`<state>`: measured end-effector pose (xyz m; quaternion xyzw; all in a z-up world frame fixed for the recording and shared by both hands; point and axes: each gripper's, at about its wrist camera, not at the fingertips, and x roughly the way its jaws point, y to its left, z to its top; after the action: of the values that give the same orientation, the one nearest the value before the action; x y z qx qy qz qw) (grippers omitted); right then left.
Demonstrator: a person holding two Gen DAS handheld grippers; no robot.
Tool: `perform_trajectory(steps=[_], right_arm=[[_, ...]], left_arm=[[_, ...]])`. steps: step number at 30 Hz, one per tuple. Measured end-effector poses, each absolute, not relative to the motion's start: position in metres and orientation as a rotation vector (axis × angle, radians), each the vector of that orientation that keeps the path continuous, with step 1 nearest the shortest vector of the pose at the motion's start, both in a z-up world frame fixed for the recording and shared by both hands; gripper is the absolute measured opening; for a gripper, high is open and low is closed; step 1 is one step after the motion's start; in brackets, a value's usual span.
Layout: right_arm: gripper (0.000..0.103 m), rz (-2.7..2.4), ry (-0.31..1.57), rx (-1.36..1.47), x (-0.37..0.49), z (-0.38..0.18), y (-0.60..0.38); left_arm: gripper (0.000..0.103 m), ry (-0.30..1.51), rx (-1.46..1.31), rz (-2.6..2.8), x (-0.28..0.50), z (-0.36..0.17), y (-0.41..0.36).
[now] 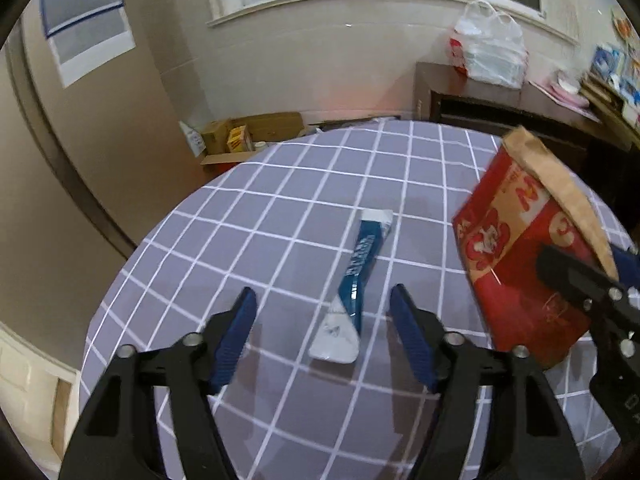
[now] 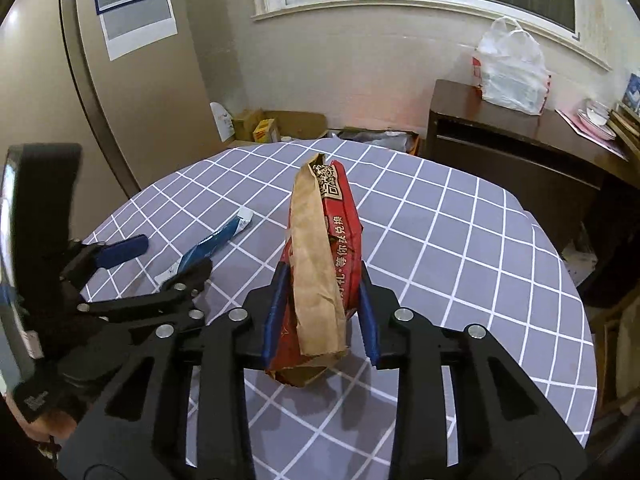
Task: Collect trash
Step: 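Grasp the blue-white stick packet with the left tool while the right tool grasps the red snack bag, then carry the stick packet and red snack bag over the blue bucket with both tools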
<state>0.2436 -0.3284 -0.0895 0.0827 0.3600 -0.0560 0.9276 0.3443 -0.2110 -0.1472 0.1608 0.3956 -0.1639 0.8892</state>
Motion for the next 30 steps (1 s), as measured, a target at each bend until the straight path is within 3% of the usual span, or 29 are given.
perform_trajectory(steps=[2, 3, 4, 14, 30], right_arm=[[0.032, -0.111, 0.737, 0.174, 0.246, -0.090, -0.330], [0.032, -0.112, 0.737, 0.174, 0.246, -0.090, -0.329], [0.032, -0.112, 0.737, 0.174, 0.246, -0.090, -0.329], [0.026, -0.046, 0.719, 0.169, 0.233, -0.071, -0.297], [0.025, 0.252, 0.679, 0.087, 0.209, -0.030, -0.121]], left_arm=[[0.046, 0.828, 0.345, -0.358, 0.345, -0.151, -0.215], [0.023, 0.835, 0.339, -0.381, 0.345, -0.150, -0.216], [0.014, 0.844, 0.329, -0.402, 0.345, -0.150, -0.217], [0.013, 0.808, 0.169, -0.397, 0.317, -0.124, -0.163], [0.013, 0.730, -0.026, -0.117, 0.247, -0.091, 0.035]])
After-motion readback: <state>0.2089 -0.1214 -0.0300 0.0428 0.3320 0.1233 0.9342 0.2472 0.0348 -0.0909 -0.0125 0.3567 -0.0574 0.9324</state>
